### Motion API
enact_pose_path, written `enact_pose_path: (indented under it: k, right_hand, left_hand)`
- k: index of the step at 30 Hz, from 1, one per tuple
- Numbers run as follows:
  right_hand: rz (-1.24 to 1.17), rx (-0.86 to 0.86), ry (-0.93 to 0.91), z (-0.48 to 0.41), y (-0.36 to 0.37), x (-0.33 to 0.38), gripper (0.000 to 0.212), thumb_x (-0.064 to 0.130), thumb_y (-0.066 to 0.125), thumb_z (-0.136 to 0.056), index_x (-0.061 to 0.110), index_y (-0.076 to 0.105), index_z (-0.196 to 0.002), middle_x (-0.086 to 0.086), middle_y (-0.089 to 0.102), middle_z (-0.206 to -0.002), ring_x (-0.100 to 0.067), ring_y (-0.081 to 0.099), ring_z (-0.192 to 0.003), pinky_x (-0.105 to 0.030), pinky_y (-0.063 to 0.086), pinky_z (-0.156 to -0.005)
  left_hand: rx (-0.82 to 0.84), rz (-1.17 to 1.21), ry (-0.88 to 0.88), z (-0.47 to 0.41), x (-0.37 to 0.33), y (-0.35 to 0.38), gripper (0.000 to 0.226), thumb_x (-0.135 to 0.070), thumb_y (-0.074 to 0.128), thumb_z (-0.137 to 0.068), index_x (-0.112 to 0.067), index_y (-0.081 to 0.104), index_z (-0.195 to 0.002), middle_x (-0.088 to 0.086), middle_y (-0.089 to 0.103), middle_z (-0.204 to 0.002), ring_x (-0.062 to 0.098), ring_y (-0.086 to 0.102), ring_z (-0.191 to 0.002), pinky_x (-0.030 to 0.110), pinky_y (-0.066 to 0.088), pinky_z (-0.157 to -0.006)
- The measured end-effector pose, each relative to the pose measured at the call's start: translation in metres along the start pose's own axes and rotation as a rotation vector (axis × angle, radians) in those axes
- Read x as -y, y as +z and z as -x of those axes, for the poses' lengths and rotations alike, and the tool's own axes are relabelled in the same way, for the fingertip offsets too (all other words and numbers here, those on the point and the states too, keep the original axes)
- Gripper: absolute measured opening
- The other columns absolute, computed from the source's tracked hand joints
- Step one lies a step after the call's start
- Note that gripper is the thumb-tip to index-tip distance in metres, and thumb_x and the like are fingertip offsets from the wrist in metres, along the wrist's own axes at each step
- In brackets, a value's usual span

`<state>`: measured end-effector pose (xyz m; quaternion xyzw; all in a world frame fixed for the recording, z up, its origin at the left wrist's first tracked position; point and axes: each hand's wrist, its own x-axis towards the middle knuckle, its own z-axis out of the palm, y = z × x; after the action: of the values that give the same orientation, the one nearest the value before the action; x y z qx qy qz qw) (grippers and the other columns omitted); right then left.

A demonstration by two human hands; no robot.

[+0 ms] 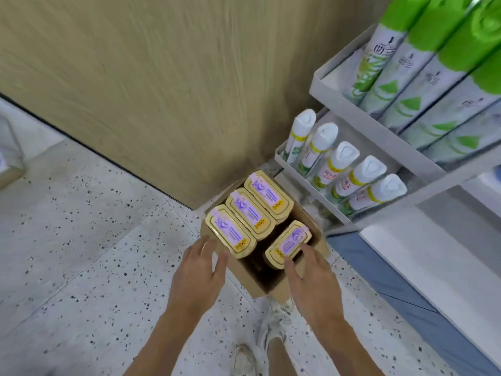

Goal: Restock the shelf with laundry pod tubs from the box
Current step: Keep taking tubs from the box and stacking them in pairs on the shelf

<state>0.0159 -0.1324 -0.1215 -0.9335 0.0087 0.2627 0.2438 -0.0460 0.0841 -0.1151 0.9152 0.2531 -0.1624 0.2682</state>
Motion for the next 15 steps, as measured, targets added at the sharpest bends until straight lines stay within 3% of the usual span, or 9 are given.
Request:
enact_pose_path:
  k: [6,12,15]
  right_hand:
    - [0.039,0.099,0.056,-0.083,0.036,0.014,0.059,0.049,0.044,-0.101,0.017,0.040,-0.149,-0.005,0.049,-0.150,-0.027,0.046,-0.135,-0.043,0.043,-0.108]
    - [-0.106,0.198,0.299,-0.145,0.085,0.019,0.062,0.049,0.045,-0.101,0.013,0.035,-0.151,-0.013,0.045,-0.152,-0.032,0.044,-0.138,-0.045,0.042,-0.107]
    - [-0.215,0.212,0.422,-0.175,0.116,0.014,0.059,0.049,0.042,-0.102,0.010,0.037,-0.147,-0.014,0.052,-0.144,-0.034,0.049,-0.133,-0.042,0.043,-0.100]
  left_hand:
    - [0.047,-0.036,-0.045,-0.098,0.007,0.020,0.047,-0.042,0.043,-0.104,-0.015,0.052,-0.141,0.007,0.052,-0.147,0.029,0.047,-0.131,0.046,0.046,-0.099]
    - [0.142,-0.093,-0.046,-0.182,0.030,0.052,0.048,-0.038,0.048,-0.104,-0.010,0.047,-0.143,0.014,0.053,-0.144,0.034,0.050,-0.129,0.048,0.048,-0.097]
    - [0.218,-0.137,-0.009,-0.222,0.050,0.076,0.046,-0.029,0.053,-0.102,-0.010,0.045,-0.143,0.013,0.052,-0.144,0.035,0.049,-0.129,0.049,0.048,-0.096]
